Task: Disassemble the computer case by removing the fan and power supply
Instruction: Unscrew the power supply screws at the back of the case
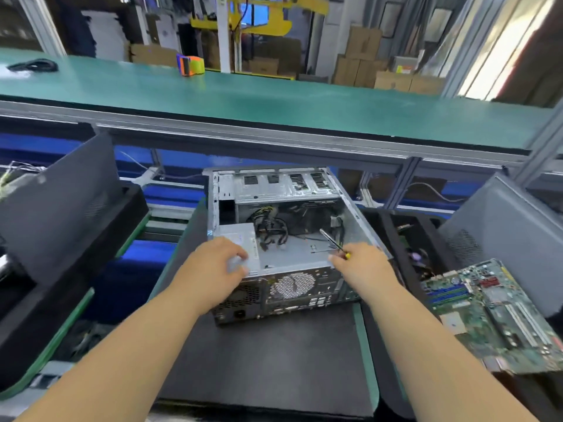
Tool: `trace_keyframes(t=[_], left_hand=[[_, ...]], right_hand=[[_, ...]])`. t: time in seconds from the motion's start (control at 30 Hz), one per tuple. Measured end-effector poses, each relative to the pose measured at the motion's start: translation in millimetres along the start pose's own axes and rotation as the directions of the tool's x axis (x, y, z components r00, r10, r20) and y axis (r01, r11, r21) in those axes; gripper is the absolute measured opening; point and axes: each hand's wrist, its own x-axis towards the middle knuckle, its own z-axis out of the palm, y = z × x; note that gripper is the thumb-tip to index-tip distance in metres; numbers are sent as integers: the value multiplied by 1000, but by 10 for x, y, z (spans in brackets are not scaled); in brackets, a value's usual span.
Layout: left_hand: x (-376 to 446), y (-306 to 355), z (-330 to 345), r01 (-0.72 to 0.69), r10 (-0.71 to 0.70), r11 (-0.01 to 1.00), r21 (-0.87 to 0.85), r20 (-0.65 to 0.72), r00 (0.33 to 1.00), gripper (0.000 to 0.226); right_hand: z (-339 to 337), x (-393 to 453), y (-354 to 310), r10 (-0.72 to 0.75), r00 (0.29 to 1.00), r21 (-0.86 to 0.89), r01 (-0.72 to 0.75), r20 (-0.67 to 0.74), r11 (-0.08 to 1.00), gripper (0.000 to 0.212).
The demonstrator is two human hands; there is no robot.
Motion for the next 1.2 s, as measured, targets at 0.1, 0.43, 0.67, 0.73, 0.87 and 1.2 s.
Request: trace_keyframes(t=[0.1, 0.43, 0.67, 0.73, 0.87, 1.2], left_hand=[[-68, -150, 8, -93, 93, 995, -37, -3, 996, 25], [-153, -218, 76, -121, 121, 991, -63, 6, 993, 44], [-265, -190, 168, -68, 66, 995, -78, -29, 997, 47], [-308, -156, 176, -58, 53, 994, -98, -58, 997, 44], [-385, -109, 181, -42, 34, 993, -110, -70, 997, 41], [-474, 53, 151, -23, 22, 1000, 10, 30, 999, 50]], right_hand=[[32, -82, -33, 42, 999, 1, -42, -30, 999, 38], [13, -226, -166, 133, 990, 27, -132, -38, 991, 44], [9, -461, -70, 42, 999, 7, -42, -24, 999, 44], [18, -535, -24, 16, 1000, -9, -16, -27, 1000, 44], [28, -672, 92, -35, 998, -2, 35, -43, 999, 43], [-56, -888, 127, -11, 1000, 154, 9, 10, 988, 22]])
